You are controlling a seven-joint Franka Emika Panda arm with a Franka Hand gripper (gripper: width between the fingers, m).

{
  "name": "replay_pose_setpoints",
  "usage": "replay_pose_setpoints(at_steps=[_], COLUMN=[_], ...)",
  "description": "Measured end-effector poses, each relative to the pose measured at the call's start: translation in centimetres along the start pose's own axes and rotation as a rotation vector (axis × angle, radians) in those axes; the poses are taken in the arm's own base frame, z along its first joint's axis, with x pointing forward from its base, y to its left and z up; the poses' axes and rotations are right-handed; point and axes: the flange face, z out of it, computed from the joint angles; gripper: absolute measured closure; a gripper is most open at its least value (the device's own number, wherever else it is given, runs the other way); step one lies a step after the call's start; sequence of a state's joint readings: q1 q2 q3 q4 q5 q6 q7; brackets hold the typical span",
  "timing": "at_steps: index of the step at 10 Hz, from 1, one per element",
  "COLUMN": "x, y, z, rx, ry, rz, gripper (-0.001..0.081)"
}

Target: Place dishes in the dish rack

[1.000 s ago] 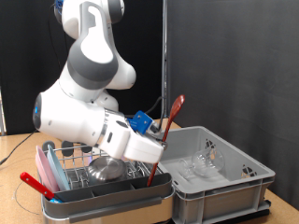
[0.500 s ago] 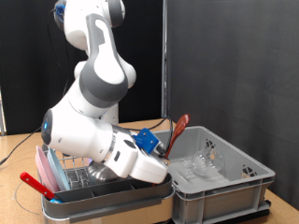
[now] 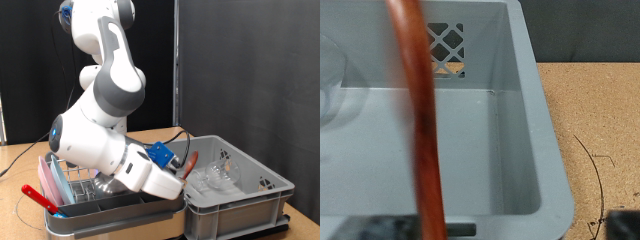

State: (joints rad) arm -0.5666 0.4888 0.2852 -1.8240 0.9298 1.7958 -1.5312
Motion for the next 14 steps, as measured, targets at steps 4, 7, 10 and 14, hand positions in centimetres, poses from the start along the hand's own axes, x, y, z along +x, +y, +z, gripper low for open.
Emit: replay_pose_setpoints(at_steps=[4, 7, 10, 14], x=[3.2, 5.2, 4.9, 6.4], y=[-3.3, -6.6, -7.9, -12.0], z=[-2.5, -4.8, -4.4, -1.1], rx=[-0.052, -0.09, -0.083, 0.119], ry=[-0.028, -0.052, -0.074, -0.18], rz=[-0.095, -0.149, -0.166, -0.42], gripper=[0.0078, 0.0006, -0.0002, -0.0002])
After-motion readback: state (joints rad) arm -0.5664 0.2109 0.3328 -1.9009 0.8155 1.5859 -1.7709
